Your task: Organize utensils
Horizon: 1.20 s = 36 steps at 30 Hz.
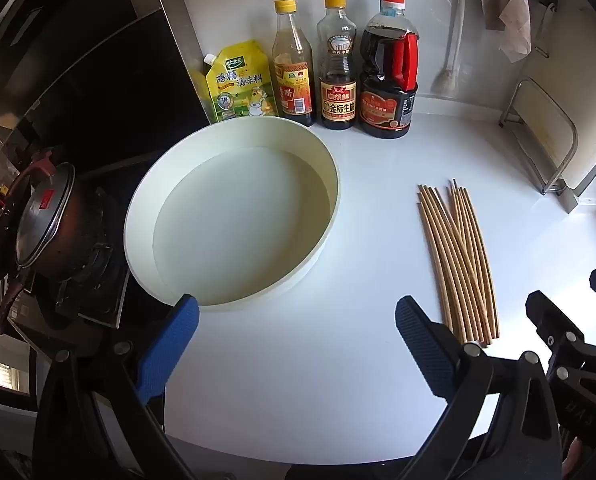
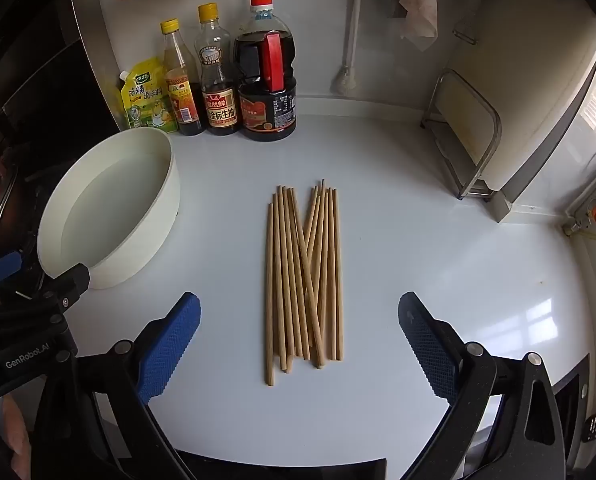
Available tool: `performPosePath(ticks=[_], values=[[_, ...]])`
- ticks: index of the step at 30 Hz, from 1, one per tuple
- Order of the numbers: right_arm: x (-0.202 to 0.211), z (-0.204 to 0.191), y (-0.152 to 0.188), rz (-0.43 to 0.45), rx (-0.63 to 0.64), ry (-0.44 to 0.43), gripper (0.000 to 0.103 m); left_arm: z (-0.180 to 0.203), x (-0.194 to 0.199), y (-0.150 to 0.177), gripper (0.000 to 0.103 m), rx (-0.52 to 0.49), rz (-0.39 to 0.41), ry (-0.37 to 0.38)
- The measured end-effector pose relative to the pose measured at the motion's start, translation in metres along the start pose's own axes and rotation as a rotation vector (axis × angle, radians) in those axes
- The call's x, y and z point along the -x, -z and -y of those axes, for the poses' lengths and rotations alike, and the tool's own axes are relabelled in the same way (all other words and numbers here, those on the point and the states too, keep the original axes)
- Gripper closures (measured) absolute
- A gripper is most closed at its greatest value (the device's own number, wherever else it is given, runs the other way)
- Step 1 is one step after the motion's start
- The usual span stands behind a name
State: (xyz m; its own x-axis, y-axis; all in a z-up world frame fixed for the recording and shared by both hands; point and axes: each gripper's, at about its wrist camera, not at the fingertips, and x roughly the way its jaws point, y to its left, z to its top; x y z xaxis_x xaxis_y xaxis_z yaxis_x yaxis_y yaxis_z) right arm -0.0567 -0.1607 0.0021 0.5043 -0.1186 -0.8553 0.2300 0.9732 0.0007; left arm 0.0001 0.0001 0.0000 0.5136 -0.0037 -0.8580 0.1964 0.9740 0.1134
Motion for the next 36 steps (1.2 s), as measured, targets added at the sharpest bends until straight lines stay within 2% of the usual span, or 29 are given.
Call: performPosePath(ticks=[36], values=[[0.002,-0.002,-0.007,0.008,0.015,0.006,0.008,-0.013,0.0,-0.002,0.006,0.005,-0.002,-0.013]])
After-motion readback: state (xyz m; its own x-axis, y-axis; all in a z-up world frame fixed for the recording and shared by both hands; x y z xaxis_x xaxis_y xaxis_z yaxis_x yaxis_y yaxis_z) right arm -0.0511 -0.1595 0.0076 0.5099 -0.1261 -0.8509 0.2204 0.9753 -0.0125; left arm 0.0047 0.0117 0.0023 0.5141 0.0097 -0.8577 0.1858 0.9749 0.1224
